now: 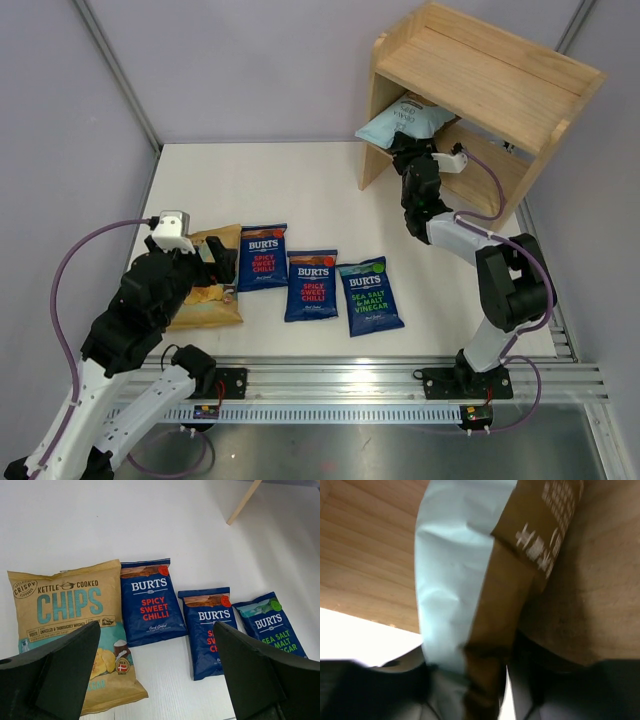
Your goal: Place and organize the chips bags onto the shelf
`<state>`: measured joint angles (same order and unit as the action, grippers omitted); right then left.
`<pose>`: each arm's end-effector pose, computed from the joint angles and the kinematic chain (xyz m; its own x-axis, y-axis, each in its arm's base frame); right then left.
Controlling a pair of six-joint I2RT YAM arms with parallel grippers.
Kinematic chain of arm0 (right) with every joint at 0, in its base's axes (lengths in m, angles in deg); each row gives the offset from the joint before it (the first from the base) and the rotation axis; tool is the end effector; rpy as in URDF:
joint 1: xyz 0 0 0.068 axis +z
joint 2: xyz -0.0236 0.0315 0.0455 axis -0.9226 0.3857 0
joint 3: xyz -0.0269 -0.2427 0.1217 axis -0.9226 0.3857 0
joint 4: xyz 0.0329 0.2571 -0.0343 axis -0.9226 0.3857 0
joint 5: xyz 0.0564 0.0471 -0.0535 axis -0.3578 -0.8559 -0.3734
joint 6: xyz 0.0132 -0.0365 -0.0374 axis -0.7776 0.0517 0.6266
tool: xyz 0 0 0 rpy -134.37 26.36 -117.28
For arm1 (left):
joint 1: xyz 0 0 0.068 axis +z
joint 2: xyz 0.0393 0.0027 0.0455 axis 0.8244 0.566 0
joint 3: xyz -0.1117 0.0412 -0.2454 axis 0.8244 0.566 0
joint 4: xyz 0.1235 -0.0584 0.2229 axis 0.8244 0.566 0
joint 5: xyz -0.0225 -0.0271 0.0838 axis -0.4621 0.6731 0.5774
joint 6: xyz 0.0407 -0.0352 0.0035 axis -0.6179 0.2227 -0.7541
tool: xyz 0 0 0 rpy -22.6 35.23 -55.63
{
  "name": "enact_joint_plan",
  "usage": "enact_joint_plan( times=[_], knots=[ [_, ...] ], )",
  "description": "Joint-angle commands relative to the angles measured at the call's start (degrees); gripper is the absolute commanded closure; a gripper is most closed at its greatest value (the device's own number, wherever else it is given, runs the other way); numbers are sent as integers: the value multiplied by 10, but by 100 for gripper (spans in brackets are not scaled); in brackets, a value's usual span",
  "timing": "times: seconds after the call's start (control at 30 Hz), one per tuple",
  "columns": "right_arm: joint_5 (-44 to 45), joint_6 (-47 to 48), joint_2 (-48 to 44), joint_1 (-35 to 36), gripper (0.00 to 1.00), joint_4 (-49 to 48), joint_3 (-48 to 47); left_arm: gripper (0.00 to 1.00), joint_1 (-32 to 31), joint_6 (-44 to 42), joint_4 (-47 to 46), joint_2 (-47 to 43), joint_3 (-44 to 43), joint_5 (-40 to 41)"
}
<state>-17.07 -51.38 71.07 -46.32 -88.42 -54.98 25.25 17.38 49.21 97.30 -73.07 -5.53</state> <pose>0.3743 0.1244 0.2802 0.1746 0.8456 -0.5044 0.0291 0.5076 0.8611 0.0834 -0.0366 0.3613 -0.3371 -0.1356 -0.9317 0.1485 0.9695 -0.1949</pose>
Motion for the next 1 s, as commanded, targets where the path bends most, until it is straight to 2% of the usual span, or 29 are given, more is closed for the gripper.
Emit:
enact_joint_plan(
  times=[0.0, 0.13, 0.17, 0.27, 0.47, 0.6, 0.77, 0.97],
  knots=[
    [-26, -12, 2, -1, 46, 23, -19, 1, -1, -14, -33, -6, 2, 16],
    [-25, -22, -17, 0, 40, 90, -36, 1, -1, -14, -33, -5, 2, 15],
    [-21, -30, -23, -1, 38, 141, -41, 1, -1, -13, -32, -6, 2, 15],
    [-11, -47, -46, -1, 29, 202, -48, 1, -1, -12, -32, -3, 1, 14],
    [-44, -48, -83, -2, 17, 235, -38, 1, -1, -7, -29, -1, -1, 14],
    [-56, -47, -104, -2, 0, 262, -36, 1, -1, 2, -24, 6, -4, 17],
    [-54, -50, -146, -3, 1, 303, -18, 1, -1, 21, 2, 39, -19, 58],
    [-39, -41, -213, -7, 0, 323, 30, 1, 8, 47, 28, 119, -46, 92]
  ],
)
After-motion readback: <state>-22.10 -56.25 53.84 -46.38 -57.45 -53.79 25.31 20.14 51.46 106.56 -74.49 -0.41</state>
